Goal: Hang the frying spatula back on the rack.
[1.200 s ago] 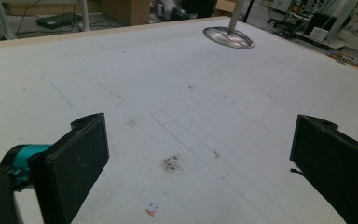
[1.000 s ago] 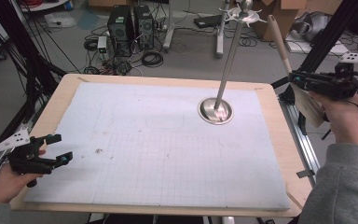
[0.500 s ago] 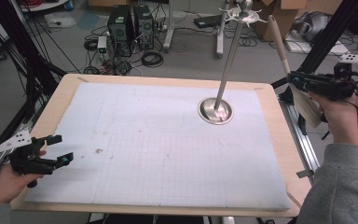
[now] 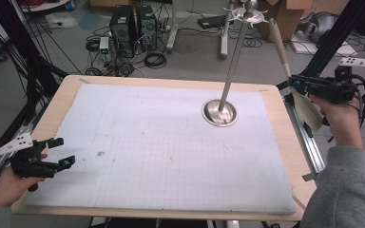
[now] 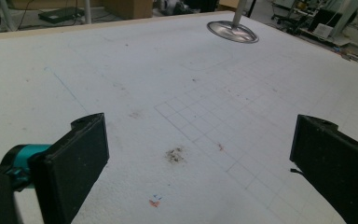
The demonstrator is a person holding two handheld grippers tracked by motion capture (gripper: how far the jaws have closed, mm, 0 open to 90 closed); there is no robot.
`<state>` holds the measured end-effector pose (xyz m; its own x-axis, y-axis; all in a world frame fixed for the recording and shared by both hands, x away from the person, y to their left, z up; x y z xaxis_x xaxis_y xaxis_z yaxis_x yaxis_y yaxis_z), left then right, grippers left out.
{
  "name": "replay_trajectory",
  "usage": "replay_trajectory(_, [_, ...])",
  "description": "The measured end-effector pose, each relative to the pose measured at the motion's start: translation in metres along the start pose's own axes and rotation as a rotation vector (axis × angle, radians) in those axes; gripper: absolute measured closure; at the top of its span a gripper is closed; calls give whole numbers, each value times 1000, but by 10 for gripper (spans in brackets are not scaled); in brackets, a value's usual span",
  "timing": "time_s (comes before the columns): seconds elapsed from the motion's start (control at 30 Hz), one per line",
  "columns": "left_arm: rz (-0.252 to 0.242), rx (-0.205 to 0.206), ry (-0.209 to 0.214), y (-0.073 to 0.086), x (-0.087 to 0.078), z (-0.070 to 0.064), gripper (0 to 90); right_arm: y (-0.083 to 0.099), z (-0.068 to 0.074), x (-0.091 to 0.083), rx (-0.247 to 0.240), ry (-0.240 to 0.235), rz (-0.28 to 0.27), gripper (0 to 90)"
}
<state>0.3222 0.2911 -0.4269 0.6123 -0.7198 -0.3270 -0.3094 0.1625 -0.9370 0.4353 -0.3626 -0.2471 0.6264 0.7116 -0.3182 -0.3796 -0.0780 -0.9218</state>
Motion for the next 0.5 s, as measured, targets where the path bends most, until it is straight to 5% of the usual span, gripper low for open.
replay_trajectory(0.5, [8,-5,-8,3,0,2,48,3,3,13,-11,2,31,780])
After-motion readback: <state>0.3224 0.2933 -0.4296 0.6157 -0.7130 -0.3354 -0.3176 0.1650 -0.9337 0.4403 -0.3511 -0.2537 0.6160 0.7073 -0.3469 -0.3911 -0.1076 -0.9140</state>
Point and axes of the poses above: each handheld gripper's, and its own axes: x roughly forward along the jaws, y roughly out of its underside, z roughly to its left, the point moved 9 cm from there along x, roughly forward along the jaws, and after that the axes turned 3 degrees about x, right-handed, at the moved point
